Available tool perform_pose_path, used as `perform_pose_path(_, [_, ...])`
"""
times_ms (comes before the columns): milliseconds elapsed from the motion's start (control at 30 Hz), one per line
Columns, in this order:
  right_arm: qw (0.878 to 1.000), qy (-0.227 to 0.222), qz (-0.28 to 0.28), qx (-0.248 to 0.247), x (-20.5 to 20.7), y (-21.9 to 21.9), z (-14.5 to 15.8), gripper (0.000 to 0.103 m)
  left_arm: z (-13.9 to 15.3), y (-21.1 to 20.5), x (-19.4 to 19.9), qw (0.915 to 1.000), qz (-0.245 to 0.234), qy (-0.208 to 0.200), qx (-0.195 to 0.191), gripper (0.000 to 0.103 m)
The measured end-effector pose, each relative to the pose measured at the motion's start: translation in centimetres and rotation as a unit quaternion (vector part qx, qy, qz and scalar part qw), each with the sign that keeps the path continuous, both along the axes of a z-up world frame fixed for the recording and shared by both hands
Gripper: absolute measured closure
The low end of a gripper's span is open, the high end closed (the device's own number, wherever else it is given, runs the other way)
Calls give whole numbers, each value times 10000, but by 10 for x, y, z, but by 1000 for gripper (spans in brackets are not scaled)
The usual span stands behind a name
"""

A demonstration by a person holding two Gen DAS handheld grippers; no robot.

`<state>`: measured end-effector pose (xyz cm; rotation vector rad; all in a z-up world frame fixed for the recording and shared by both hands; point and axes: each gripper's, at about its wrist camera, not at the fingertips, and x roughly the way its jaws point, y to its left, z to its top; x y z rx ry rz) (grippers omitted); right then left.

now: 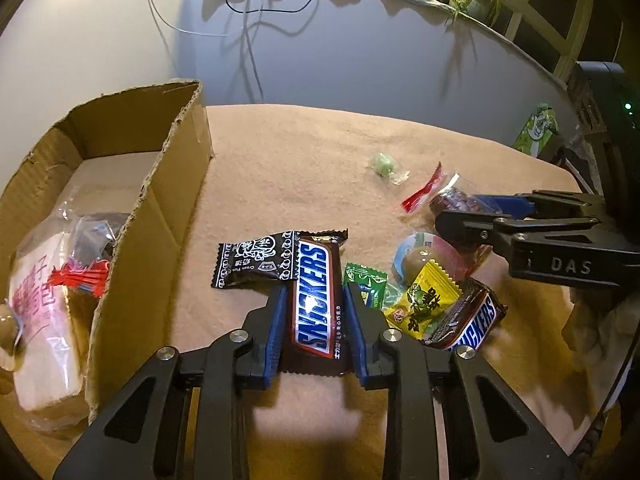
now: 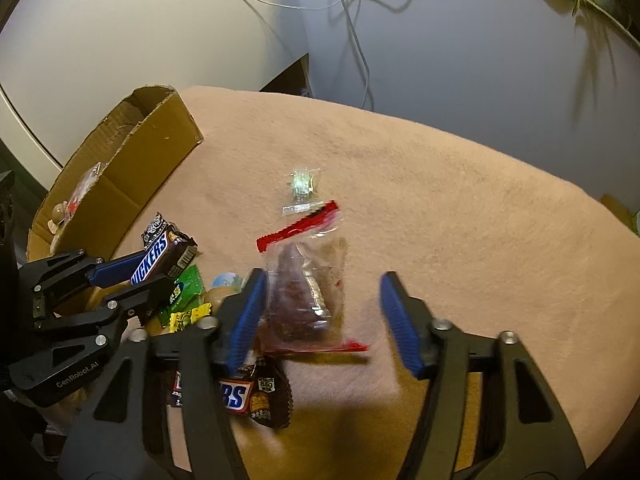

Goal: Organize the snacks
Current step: 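Grasp a second cookie bag with the right gripper while the left grasps a Snickers bar, then carry the cookie bag and Snickers bar into the box and release both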

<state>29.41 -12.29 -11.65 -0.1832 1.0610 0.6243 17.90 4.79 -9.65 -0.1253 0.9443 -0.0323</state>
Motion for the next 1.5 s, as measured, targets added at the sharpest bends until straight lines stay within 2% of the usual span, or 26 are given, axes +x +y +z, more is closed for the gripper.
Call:
perform_pose_path(67, [10000,54,0,34,0,0,-2,64,0,1,0,10000,-21,-14,7,76])
perform_pose_path(167, [10000,-13,-26,13,-3,1,0,67,2,1,-1,10000,-27,-48,-45,76])
perform_pose_path(567, [9994,-326,-93,86,-27,-2,31,67,31,0,-24,9989,-181,-367,-227,76])
perform_pose_path(867, [9986,-517,15,142,-52,7,58,67,56,8,-39,9977,-136,-626,-210,76])
perform_pose_path(1067, [9979,-618,154,152,-65,25,71,67,64,25,-52,9970,16,-750,-191,76])
perform_pose_path(1500, [9964,-648,521,156,-67,91,77,67,74,78,-66,9953,363,-893,-125,76])
